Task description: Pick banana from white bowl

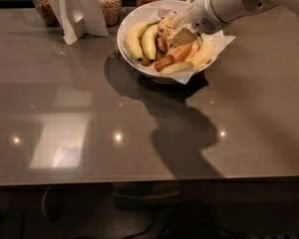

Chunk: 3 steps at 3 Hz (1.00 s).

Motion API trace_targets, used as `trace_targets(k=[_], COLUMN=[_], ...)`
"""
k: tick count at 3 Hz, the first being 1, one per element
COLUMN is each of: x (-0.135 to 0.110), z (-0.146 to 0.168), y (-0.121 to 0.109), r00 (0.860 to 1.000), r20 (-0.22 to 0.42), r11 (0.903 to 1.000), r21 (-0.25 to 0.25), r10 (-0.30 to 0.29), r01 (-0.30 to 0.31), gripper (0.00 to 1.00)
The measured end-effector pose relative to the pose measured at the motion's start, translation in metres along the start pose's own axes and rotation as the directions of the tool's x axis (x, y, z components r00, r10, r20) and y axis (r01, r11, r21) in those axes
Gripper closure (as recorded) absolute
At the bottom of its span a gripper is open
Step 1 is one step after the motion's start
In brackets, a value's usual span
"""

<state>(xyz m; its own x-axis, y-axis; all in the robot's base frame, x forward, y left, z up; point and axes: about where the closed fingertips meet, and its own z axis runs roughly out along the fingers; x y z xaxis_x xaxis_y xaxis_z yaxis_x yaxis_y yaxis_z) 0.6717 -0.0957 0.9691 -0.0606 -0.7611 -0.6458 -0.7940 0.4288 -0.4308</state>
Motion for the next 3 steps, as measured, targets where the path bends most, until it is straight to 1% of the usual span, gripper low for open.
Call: trace_targets(k=[1,2,3], x=[-0.006,-0.012,-0.015], z=[-0.012,-0.027,-0.047], y=[0.000,0.002,0.010], r00=[0.999,0.998,0.996], r20=[0.002,0.004,0.016], r11=[0.9995,0.9976,0.9953], r21=[0.004,-0.008,-0.025], r10=[-0.033,-0.069,-0.093], r01=[0.033,0.069,0.093], gripper=[1.00,1.00,1.00])
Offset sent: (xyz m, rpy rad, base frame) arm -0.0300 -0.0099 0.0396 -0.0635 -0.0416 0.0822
